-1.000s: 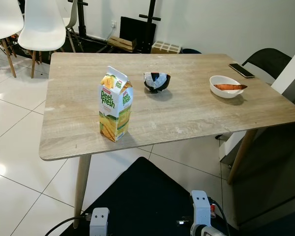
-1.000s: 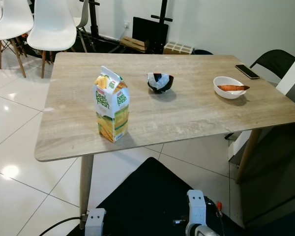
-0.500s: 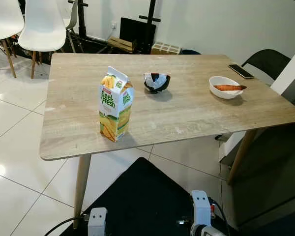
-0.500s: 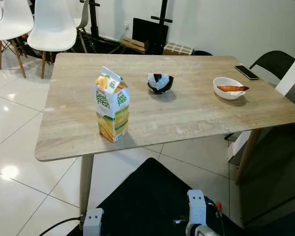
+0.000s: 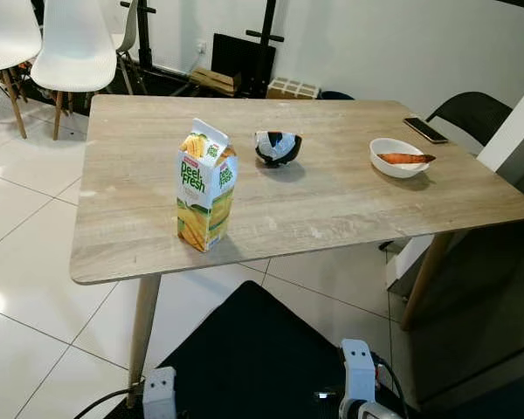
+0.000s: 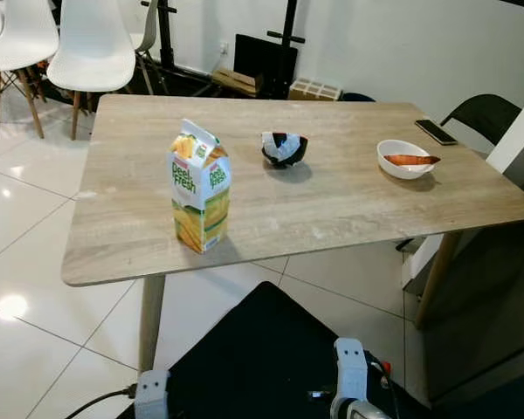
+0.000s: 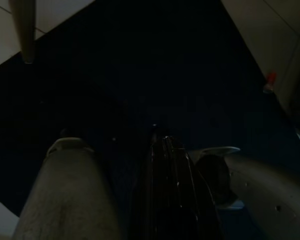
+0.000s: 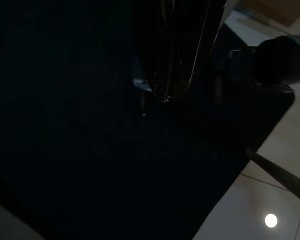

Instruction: Restocking fridge

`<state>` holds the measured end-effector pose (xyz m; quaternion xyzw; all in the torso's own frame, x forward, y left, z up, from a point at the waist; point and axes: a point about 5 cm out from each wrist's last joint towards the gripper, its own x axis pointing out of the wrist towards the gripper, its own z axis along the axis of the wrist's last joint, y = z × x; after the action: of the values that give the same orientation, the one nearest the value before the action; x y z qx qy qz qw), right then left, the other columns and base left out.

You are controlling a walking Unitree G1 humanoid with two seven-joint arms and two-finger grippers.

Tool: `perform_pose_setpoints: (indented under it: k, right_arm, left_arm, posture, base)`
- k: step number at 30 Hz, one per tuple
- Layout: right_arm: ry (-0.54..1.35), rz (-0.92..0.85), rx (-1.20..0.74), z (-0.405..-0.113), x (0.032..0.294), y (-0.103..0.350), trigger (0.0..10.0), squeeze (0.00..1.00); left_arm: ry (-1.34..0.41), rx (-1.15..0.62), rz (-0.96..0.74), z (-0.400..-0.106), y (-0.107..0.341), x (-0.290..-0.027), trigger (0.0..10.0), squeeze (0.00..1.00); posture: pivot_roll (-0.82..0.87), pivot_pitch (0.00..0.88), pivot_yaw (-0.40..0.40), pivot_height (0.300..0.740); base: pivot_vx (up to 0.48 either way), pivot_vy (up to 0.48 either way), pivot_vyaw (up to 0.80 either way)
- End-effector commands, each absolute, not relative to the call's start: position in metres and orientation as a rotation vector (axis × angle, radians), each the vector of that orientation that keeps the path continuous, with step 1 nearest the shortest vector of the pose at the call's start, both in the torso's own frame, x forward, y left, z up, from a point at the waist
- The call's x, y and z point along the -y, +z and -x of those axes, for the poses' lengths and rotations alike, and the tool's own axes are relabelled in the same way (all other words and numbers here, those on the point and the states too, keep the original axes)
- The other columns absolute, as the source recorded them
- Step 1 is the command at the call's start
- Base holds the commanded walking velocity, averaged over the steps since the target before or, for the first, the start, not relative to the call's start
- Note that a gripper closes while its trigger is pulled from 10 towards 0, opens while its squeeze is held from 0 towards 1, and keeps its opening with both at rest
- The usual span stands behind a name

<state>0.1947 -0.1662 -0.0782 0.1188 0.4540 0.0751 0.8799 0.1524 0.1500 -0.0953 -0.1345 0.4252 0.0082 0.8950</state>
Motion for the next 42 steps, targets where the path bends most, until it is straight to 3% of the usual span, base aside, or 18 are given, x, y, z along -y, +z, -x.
perform_pose_setpoints:
  k: [1, 12, 21, 22, 23, 24, 26, 29, 31, 33, 34, 36, 42]
  right_arm:
    - [0.157, -0.251, -0.947, -0.192, 0.168, -0.079, 10.0, 0.00]
    - [0.121, -0.247, -0.927, -0.193, 0.177, -0.078, 10.0, 0.00]
    - [0.112, -0.172, -0.816, -0.213, 0.180, -0.066, 10.0, 0.00]
    - [0.095, -0.197, -0.807, -0.216, 0.179, -0.064, 10.0, 0.00]
    - [0.100, -0.247, -0.794, -0.219, 0.175, -0.062, 10.0, 0.00]
    - [0.100, -0.247, -0.794, -0.219, 0.175, -0.062, 10.0, 0.00]
    - [0.126, -0.233, -0.792, -0.220, 0.172, -0.062, 10.0, 0.00]
    - [0.136, -0.177, -0.787, -0.220, 0.172, -0.062, 10.0, 0.00]
    - [0.153, -0.164, -0.784, -0.219, 0.170, -0.062, 10.0, 0.00]
    - [0.150, -0.180, -0.792, -0.217, 0.170, -0.063, 10.0, 0.00]
    - [0.145, -0.200, -0.801, -0.215, 0.170, -0.065, 10.0, 0.00]
    - [0.140, -0.144, -0.817, -0.211, 0.173, -0.067, 10.0, 0.00]
    - [0.137, -0.073, -0.837, -0.204, 0.178, -0.071, 10.0, 0.00]
  left_arm:
    - [0.017, -0.900, 0.262, -0.147, -0.098, -0.151, 10.0, 0.00]
    - [0.101, -0.883, 0.395, -0.137, -0.100, -0.148, 10.0, 0.00]
    - [0.052, -0.904, 0.286, -0.134, -0.101, -0.148, 10.0, 0.00]
    - [0.020, -0.917, 0.210, -0.135, -0.101, -0.150, 10.0, 0.00]
    - [-0.082, -0.955, -0.029, -0.137, -0.102, -0.153, 10.0, 0.00]
    - [-0.082, -0.955, -0.029, -0.137, -0.102, -0.153, 10.0, 0.00]
    - [-0.156, -0.944, -0.204, -0.140, -0.100, -0.156, 10.0, 0.00]
    - [-0.095, -0.901, -0.250, -0.141, -0.099, -0.159, 10.0, 0.00]
    - [0.071, -0.872, -0.137, -0.136, -0.098, -0.163, 10.0, 0.00]
    - [0.120, -0.868, -0.086, -0.134, -0.098, -0.163, 10.0, 0.00]
    - [0.234, -0.773, -0.071, -0.154, -0.084, -0.208, 10.0, 0.00]
    - [0.290, -0.711, -0.048, -0.167, -0.072, -0.234, 10.0, 0.00]
    - [0.423, -0.720, -0.026, -0.160, -0.073, -0.245, 10.0, 0.00]
  posture:
    - [0.04, 0.028, -0.127, 0.740]
    - [0.01, 0.009, -0.119, 0.740]
    - [0.00, 0.000, -0.111, 0.740]
    - [0.00, 0.000, -0.108, 0.740]
    - [0.00, 0.000, -0.105, 0.740]
    - [0.00, 0.000, -0.105, 0.740]
    - [0.00, 0.000, -0.105, 0.740]
    - [0.00, 0.000, -0.104, 0.740]
    - [0.01, 0.000, -0.102, 0.740]
    - [0.01, 0.000, -0.101, 0.740]
    - [0.01, 0.000, -0.099, 0.740]
    - [0.01, 0.000, -0.095, 0.740]
    - [0.00, 0.000, -0.098, 0.740]
  base:
    - [0.000, 0.000, 0.00]
    - [0.000, 0.000, 0.00]
    - [0.000, 0.000, 0.00]
    - [0.000, 0.000, 0.00]
    - [0.000, 0.000, 0.00]
    - [0.000, 0.000, 0.00]
    - [0.000, 0.000, 0.00]
    - [0.000, 0.000, 0.00]
    - [0.000, 0.000, 0.00]
    - [0.000, 0.000, 0.00]
    - [0.000, 0.000, 0.00]
    - [0.000, 0.000, 0.00]
    - [0.000, 0.000, 0.00]
